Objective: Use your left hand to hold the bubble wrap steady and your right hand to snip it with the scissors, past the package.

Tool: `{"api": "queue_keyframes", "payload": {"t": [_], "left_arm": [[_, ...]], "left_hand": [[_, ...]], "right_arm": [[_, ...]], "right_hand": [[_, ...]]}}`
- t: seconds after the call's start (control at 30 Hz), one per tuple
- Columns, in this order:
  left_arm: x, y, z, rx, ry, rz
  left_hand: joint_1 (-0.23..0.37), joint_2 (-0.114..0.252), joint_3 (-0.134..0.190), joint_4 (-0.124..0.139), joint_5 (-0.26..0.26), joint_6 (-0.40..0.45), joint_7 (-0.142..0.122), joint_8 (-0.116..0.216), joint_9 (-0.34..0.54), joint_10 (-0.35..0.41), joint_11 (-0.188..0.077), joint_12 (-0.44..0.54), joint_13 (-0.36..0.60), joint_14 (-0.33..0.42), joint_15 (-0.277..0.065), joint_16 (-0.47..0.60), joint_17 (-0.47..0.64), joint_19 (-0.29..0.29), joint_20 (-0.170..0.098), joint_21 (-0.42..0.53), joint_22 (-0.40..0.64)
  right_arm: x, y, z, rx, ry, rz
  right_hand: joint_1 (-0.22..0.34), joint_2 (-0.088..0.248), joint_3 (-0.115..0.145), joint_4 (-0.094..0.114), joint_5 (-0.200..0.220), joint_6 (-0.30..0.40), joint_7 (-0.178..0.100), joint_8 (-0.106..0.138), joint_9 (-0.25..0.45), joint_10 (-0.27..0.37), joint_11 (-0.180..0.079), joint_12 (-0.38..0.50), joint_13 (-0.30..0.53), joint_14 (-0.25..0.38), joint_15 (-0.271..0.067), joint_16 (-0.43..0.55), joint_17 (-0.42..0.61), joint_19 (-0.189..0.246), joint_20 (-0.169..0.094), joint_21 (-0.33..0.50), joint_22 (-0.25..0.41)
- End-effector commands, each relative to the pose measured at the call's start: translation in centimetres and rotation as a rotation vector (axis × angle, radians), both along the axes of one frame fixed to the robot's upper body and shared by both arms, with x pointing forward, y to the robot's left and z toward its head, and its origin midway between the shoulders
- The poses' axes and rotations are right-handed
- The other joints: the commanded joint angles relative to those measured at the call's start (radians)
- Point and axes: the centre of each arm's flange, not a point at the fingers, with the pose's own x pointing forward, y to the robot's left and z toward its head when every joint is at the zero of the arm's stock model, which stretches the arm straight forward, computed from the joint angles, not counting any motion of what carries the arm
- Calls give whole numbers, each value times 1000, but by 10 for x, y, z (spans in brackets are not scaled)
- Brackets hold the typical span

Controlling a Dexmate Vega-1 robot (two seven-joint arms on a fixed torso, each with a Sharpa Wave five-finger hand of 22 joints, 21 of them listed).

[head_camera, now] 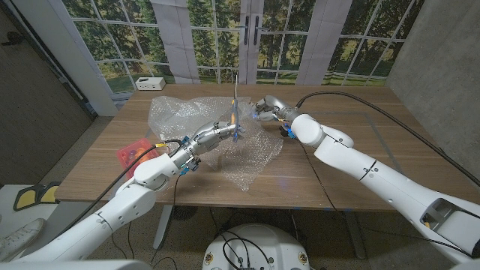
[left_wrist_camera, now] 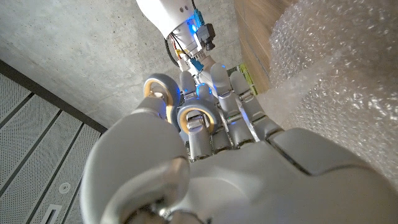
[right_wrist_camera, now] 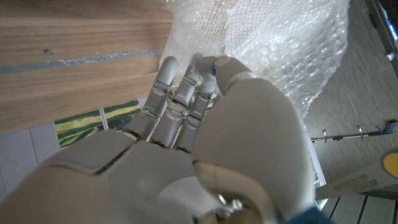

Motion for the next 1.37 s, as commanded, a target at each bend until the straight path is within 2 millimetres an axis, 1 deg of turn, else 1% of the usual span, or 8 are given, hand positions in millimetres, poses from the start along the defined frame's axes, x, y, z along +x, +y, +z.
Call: {"api": "queue_keyframes", "payload": {"t": [0.03, 0.13, 0.37, 0.6, 0.9, 1.03, 1.13, 1.37], "left_arm": [[-6, 28, 5, 28, 8, 86], [-5, 37, 7, 43, 5, 132], [-2, 48, 8, 56, -12, 172], [0, 44, 7, 58, -1, 198], [6, 42, 0, 83, 29, 190], [6, 44, -3, 98, 42, 194], [5, 46, -4, 96, 42, 195], [6, 48, -8, 111, 49, 184]], "left_hand": [[-74, -95, -48, 12, 4, -21, 11, -7, -24, 82, -78, -15, -22, 10, -119, -29, -25, 5, 2, -14, 1], [-127, -139, -79, 25, 9, -35, 16, -7, -44, 82, -73, -25, -40, 6, -108, -50, -38, 5, 12, -28, 1], [-184, -183, -114, 40, 17, -30, 31, -1, -67, 90, -62, -30, -57, 17, -96, -63, -44, 5, 22, -49, 1], [-232, -228, -151, 51, 25, -27, 42, 2, -86, 87, -54, -28, -54, 15, -87, -70, -42, 9, 28, -67, 1], [-263, -241, -183, 58, 40, -32, 51, 2, -104, 85, -35, -36, -69, 5, -78, -75, -34, 8, 37, -89, 2], [-281, -248, -201, 62, 45, -43, 57, 0, -112, 68, -36, -34, -57, 5, -70, -79, -37, 6, 41, -99, 3], [-292, -245, -214, 65, 50, -46, 60, 1, -118, 65, -26, -42, -69, 0, -66, -84, -39, 5, 44, -108, 3], [-296, -237, -224, 66, 58, -48, 60, 3, -127, 68, -27, -42, -72, -3, -65, -86, -38, 5, 45, -119, 4]], "right_arm": [[-2, 9, 3, 21, -5, -13], [-4, 12, 3, 29, -15, -24], [-8, 15, 0, 46, -30, -46], [-7, 14, 8, 35, -40, -27], [-4, 10, 6, 20, -8, -30], [-3, 12, 1, 28, -1, -29], [-3, 13, 0, 28, -3, -28], [-4, 16, 0, 28, -11, -28]], "right_hand": [[0, 14, -3, -1, -4, -4, 0, -2, 4, -8, 0, 4, 0, -2, -87, -6, 2, -3, -47, 3, 3], [0, 14, -5, -2, -5, -4, 0, -3, 3, -3, -1, 5, -4, -2, -87, -7, 1, -3, -47, 3, 3], [0, 16, -6, -2, -5, -2, -1, -2, 3, -8, -1, 7, -1, 0, -87, -6, 2, -4, -46, 3, 3], [1, 15, -7, -3, -5, -2, 0, -3, 3, -8, -3, 6, -4, 2, -87, -5, 2, -4, -46, 3, 4], [0, 15, -8, -2, -5, -1, 0, -3, 2, -5, 0, 9, -5, 1, -87, -7, 0, -4, -45, 3, 4], [0, 17, -8, -2, -6, -2, 0, -4, 2, -7, 3, 8, -7, 0, -87, -7, 0, -4, -45, 3, 4], [0, 17, -9, -2, -6, -1, -1, -4, 2, -6, 2, 8, -10, 0, -87, -7, 0, -4, -45, 3, 4], [0, 17, -10, -3, -6, -2, 0, -4, 2, -7, 0, 9, -9, 0, -87, -7, 1, -5, -45, 3, 4]]}}
